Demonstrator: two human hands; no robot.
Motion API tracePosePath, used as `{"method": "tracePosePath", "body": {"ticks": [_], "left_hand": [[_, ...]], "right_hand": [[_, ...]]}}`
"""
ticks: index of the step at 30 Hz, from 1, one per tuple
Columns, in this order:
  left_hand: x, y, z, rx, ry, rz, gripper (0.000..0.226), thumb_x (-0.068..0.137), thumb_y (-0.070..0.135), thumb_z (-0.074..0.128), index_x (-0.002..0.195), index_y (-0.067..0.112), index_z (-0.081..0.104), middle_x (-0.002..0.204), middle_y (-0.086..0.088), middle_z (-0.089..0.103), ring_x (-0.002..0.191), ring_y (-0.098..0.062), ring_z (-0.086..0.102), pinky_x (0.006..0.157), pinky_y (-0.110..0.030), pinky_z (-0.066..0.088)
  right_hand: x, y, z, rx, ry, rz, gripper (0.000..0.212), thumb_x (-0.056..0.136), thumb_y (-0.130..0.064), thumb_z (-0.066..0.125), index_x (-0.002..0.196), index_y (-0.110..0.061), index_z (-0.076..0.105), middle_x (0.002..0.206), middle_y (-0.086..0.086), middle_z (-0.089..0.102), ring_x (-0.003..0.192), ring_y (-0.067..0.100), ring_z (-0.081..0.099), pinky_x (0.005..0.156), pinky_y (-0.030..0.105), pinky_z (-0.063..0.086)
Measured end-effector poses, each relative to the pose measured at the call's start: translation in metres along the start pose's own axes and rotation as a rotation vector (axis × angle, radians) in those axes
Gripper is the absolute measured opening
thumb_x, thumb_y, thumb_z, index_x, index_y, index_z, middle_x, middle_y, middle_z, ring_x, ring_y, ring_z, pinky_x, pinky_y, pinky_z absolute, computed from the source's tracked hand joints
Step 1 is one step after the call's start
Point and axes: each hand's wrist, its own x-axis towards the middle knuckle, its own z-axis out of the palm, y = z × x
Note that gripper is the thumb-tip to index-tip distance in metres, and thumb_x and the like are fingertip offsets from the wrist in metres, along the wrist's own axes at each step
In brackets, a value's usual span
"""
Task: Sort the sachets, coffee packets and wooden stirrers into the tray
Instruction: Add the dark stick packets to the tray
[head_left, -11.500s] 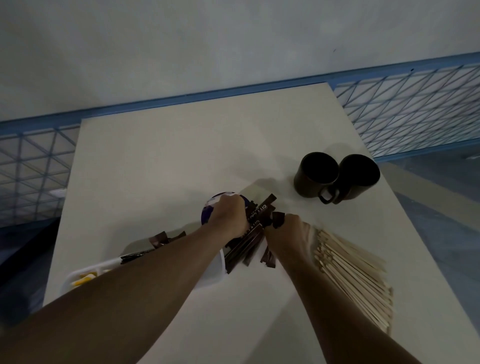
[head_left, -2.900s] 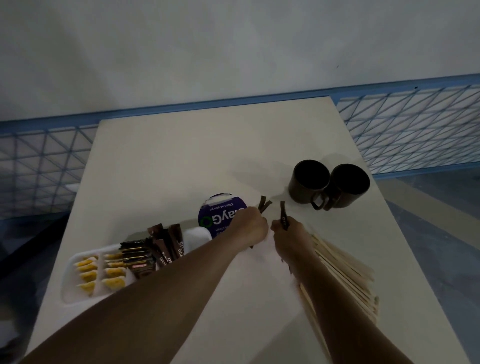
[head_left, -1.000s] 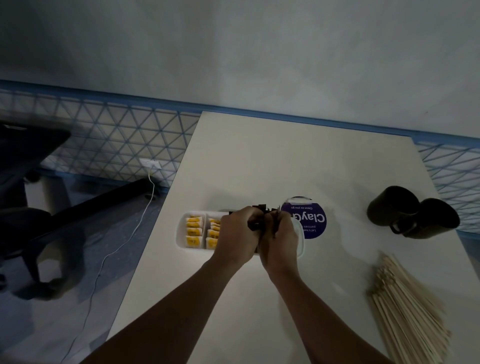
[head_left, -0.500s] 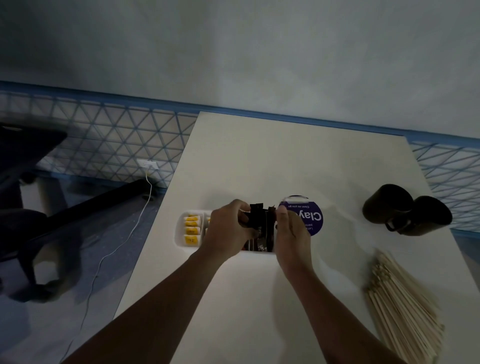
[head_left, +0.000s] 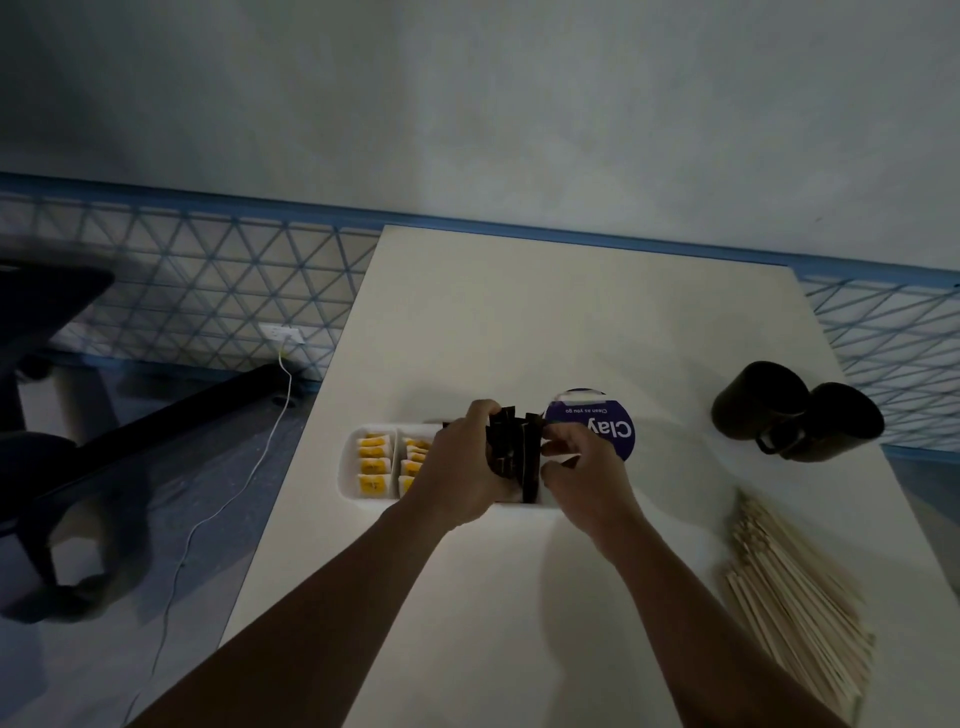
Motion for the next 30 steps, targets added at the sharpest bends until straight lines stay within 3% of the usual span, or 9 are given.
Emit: {"method": "tracePosePath", "body": {"ticks": [6, 11, 15, 18, 23, 30], "left_hand": [[0.009, 0.005, 0.009, 0.000, 0.211, 0.009, 0.055, 0.073, 0.016, 0.082, 0.123, 0.017, 0.059, 0.101, -0.005, 0.070, 0.089, -0.020, 0.065, 0.082, -0.034, 0.055], [0.015, 0.006, 0.013, 0.051, 0.249, 0.012, 0.043, 0.074, 0.016, 0.080, 0.115, 0.018, 0.066, 0.101, -0.004, 0.072, 0.092, -0.022, 0.066, 0.084, -0.037, 0.055], [0.017, 0.002, 0.011, 0.064, 0.233, 0.011, 0.044, 0.069, 0.016, 0.083, 0.109, 0.019, 0.066, 0.095, -0.003, 0.071, 0.087, -0.022, 0.066, 0.077, -0.032, 0.053], [0.018, 0.001, 0.009, 0.053, 0.212, 0.020, 0.048, 0.066, 0.020, 0.086, 0.109, 0.020, 0.064, 0.090, -0.003, 0.070, 0.085, -0.021, 0.065, 0.074, -0.033, 0.052], [0.017, 0.001, -0.002, 0.034, 0.195, 0.043, 0.054, 0.064, 0.026, 0.089, 0.111, 0.021, 0.062, 0.088, 0.000, 0.063, 0.081, -0.015, 0.060, 0.065, -0.023, 0.040], [0.007, 0.012, -0.016, 0.005, 0.207, 0.096, 0.062, 0.066, 0.030, 0.088, 0.120, 0.021, 0.059, 0.102, -0.002, 0.058, 0.090, -0.014, 0.054, 0.075, -0.026, 0.042]], "right_hand": [[0.001, -0.001, 0.010, -0.091, 0.061, -0.084, 0.018, 0.093, -0.018, 0.068, 0.111, -0.018, 0.070, 0.096, -0.011, 0.070, 0.083, -0.003, 0.062, 0.058, 0.004, 0.041], [0.002, 0.003, 0.018, -0.196, 0.133, -0.114, 0.008, 0.091, -0.015, 0.069, 0.097, -0.011, 0.071, 0.087, -0.004, 0.071, 0.079, 0.013, 0.068, 0.062, 0.018, 0.049], [0.002, 0.003, 0.019, -0.275, 0.145, -0.121, 0.006, 0.087, -0.013, 0.073, 0.091, -0.008, 0.072, 0.086, 0.001, 0.072, 0.075, 0.015, 0.067, 0.056, 0.012, 0.044], [-0.001, 0.000, 0.015, -0.275, 0.144, -0.103, 0.012, 0.085, -0.012, 0.074, 0.096, -0.008, 0.073, 0.087, 0.000, 0.073, 0.074, 0.013, 0.066, 0.055, 0.008, 0.041], [-0.008, -0.001, 0.010, -0.279, 0.186, -0.057, 0.024, 0.086, -0.014, 0.074, 0.109, -0.007, 0.071, 0.095, 0.002, 0.074, 0.074, 0.010, 0.062, 0.055, 0.001, 0.041], [-0.028, 0.000, 0.010, -0.245, 0.296, -0.021, 0.029, 0.088, -0.019, 0.073, 0.116, -0.014, 0.070, 0.101, -0.004, 0.073, 0.076, 0.004, 0.062, 0.058, 0.002, 0.034]]}}
